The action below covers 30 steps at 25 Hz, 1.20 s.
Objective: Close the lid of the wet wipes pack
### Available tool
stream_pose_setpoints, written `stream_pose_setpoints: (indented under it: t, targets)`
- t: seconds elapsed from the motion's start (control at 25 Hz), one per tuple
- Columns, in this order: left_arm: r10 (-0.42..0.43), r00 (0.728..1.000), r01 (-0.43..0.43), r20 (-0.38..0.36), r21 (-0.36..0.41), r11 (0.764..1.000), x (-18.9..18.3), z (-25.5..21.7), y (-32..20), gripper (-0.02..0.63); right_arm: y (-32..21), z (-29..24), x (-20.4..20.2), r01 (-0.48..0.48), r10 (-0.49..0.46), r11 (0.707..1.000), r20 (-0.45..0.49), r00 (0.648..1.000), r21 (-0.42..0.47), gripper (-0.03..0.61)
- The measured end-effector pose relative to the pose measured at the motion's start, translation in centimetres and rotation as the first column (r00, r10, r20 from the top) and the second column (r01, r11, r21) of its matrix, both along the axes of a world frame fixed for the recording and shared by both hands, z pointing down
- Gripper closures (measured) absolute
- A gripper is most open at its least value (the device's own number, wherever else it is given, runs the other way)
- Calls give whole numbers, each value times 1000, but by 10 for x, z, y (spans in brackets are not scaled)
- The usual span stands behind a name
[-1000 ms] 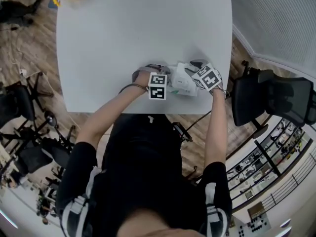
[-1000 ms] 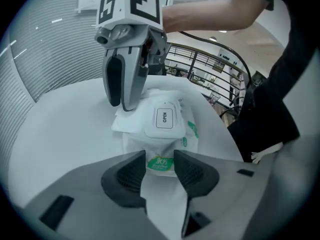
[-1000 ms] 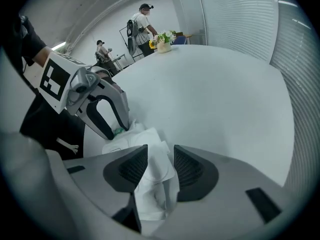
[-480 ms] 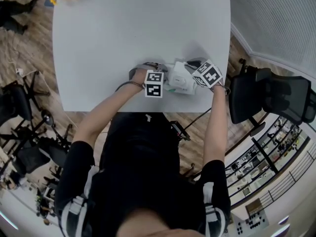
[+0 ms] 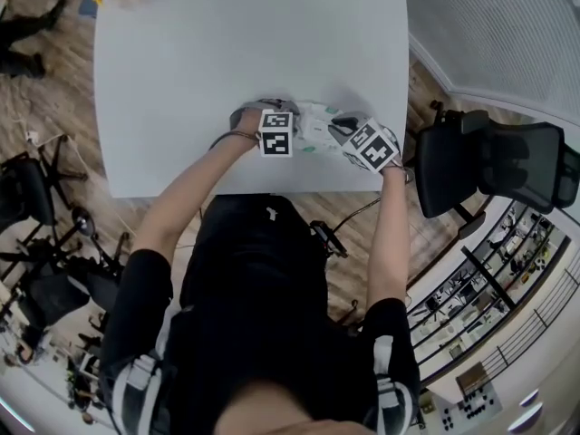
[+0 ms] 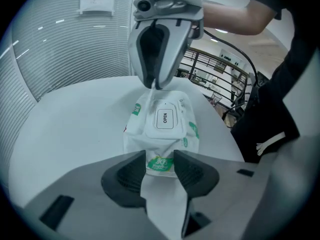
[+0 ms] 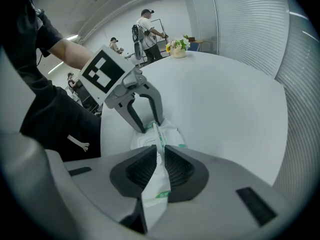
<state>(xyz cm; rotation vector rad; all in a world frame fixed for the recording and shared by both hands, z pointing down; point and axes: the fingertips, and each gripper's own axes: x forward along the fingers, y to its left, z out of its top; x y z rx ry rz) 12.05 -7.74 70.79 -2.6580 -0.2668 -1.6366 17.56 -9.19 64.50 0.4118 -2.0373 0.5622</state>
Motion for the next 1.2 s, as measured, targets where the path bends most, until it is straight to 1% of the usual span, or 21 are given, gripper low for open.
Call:
stream_pose_setpoints:
  t: [0.12,0.28,0.44,0.56,0.68,0.76,0.96,1.12,1.2]
  targets:
    - [14,1000,-14,2,-4,1000,0,1,-18,430,1,8,-2,-11,11,1000,-10,1000,-1,495]
    - [6,1000,-6,14,1,1000,-2,-1,-29,430,9,14,-9,-19,19,1000,-12,1000,-15,472]
    - [-10,1000,10,17,13,1000,-6,-4,-32,431,14,23,-17,-48,47,998,-14,999,-33,472]
    - [-17,1000,17,16,18,1000,-8,-9,-32,431,15,25,-20,-83,82,996,-26,996,-26,472]
    - [-18,1000,18,17,18,1000,-10,-14,-31,430,15,27,-22,-118,117,993,-61,991,-10,472]
    - [-15,1000,15,13,20,1000,-10,-16,-31,431,15,28,-24,-125,125,992,-86,988,12,472]
    - [-24,1000,24,-3,19,1000,-2,-21,-26,431,21,29,-18,-92,102,994,-189,977,60,477]
    - [-26,1000,25,6,27,999,-9,-21,-28,431,21,34,-25,-84,102,993,-227,969,87,477]
    - [-22,1000,22,5,28,999,-7,-22,-27,431,21,35,-23,-88,106,993,-247,963,81,476]
